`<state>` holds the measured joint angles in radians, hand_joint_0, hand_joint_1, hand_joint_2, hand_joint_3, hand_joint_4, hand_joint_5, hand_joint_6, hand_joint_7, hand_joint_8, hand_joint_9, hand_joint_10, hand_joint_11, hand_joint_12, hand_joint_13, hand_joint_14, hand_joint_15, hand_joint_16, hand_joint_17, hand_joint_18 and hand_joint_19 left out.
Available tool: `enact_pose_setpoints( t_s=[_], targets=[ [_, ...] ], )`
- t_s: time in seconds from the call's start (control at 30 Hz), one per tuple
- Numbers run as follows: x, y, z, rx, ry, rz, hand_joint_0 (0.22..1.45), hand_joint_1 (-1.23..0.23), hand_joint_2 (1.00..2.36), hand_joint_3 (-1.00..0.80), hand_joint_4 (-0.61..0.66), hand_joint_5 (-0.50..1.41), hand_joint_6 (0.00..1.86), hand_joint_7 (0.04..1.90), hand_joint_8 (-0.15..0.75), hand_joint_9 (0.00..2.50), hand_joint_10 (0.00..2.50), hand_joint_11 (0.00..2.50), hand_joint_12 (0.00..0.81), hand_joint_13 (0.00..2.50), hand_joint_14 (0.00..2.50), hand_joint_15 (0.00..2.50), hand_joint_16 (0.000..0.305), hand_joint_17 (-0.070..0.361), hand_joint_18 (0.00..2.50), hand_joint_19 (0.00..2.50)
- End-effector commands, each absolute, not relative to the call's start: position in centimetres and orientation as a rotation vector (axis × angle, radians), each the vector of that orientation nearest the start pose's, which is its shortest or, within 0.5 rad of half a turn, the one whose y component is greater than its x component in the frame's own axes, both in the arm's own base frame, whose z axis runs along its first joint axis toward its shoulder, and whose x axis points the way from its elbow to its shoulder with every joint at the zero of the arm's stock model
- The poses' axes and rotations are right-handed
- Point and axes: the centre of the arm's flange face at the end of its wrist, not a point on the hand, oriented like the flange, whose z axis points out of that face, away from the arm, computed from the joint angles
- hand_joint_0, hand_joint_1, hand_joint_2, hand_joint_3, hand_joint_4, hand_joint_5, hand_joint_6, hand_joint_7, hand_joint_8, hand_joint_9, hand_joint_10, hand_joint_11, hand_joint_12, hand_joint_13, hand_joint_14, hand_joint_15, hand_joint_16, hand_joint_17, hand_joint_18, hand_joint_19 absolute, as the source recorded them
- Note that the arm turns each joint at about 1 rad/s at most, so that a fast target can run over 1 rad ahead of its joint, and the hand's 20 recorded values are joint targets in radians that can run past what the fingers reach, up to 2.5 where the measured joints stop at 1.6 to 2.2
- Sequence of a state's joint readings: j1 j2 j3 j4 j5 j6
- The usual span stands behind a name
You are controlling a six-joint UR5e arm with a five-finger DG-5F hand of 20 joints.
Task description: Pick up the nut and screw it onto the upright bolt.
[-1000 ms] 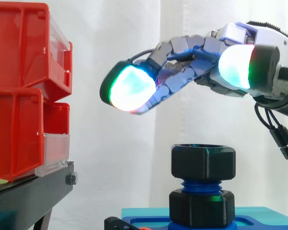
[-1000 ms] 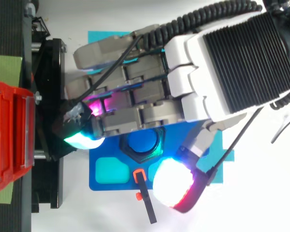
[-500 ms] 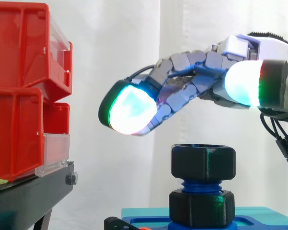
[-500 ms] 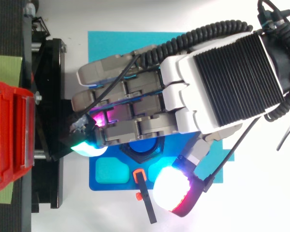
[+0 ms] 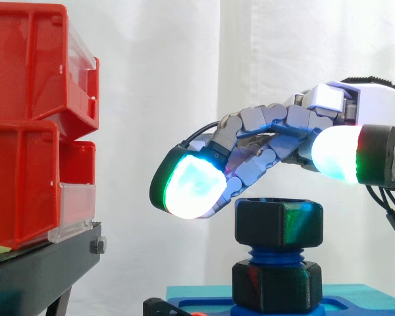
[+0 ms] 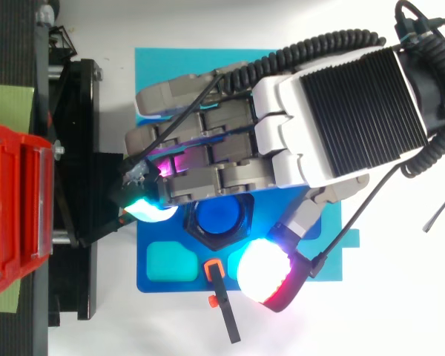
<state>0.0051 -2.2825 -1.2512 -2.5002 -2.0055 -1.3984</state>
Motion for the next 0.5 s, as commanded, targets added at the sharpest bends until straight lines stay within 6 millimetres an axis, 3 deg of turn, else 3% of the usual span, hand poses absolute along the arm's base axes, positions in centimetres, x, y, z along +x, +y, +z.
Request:
enact_pose_setpoints(
  t_s=[0.0, 0.47],
  targets=[
    [75.23, -8.79, 25.96, -0.259, 1.336, 0.437, 0.48, -0.15, 1.0, -0.5, 0.21, -0.07, 0.5, 0.91, 0.208, 0.74, 0.0, 0.0, 0.238, 0.5, 0.0, 0.0, 0.026, 0.057, 0.2, 0.0],
    [75.22, -9.49, 26.07, -0.255, 1.327, 0.426, 0.49, -0.15, 1.0, -0.5, 0.24, -0.04, 0.5, 1.16, 0.225, 0.8, 0.0, 0.0, 0.232, 0.57, 0.0, 0.0, 0.024, 0.055, 0.28, 0.0]
  ],
)
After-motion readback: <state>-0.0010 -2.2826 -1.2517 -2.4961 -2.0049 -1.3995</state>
